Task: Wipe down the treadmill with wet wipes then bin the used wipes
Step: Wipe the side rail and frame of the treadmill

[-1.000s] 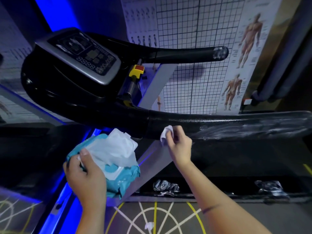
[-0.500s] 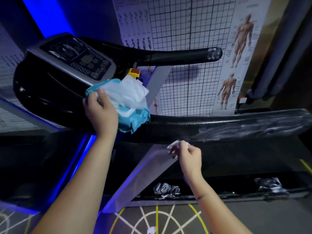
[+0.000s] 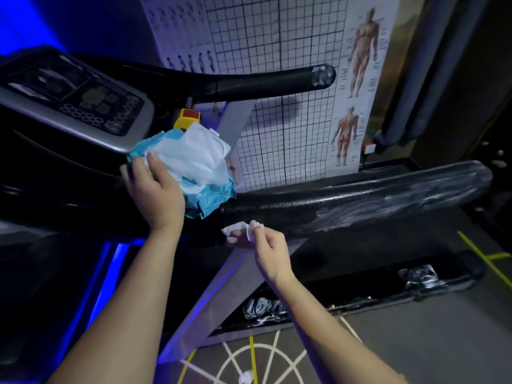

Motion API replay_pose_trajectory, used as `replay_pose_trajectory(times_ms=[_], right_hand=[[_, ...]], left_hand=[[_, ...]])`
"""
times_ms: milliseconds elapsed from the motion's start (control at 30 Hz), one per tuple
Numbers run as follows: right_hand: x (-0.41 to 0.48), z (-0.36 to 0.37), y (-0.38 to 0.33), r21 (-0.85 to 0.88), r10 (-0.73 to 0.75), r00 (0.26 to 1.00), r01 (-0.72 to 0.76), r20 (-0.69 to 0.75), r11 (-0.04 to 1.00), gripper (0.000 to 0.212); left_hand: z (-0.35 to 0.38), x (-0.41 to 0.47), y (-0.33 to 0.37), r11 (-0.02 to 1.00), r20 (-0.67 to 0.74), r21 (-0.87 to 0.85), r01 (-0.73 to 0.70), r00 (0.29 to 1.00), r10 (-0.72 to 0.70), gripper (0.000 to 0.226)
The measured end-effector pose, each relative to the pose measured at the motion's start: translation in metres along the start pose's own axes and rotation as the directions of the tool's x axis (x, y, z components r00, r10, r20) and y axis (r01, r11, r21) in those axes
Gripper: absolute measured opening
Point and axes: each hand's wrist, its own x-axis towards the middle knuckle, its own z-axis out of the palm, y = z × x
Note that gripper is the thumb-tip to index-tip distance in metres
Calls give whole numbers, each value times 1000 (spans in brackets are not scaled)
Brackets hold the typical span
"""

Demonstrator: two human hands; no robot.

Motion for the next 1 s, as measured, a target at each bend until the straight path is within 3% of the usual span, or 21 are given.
replay_pose_trajectory(times_ms=[133,300,400,633,767,833,1000], right_hand=[[-4,-14,1,144,-53,960,95,-274,985,55],[2,-58,-16,296,-29,873,196,-486,935,59],[9,-93,-27,328,-8,819,238,-573,914,47],[-5,-104,-37,226,-83,854,228,-513,947,45],[-26,-54,-24,175,17,962,32,-272,984,53],[-24,-36,-14,198,92,980,-56,-178,979,52],[2,-41,-11,348,248,919,-134,-307,928,51]], left_hand=[[3,-5,1,999,-35,21,-25,999,26,40],[4,-5,0,999,-47,23,-43,998,44,40],[5,-5,1,998,-46,43,-40,998,42,40],[6,-8,5,998,-54,55,-14,998,17,43],[6,-9,4,999,-62,51,-13,998,16,44],[6,-10,5,999,-62,39,-16,998,18,43],[5,-11,6,999,-64,22,-28,998,30,41]])
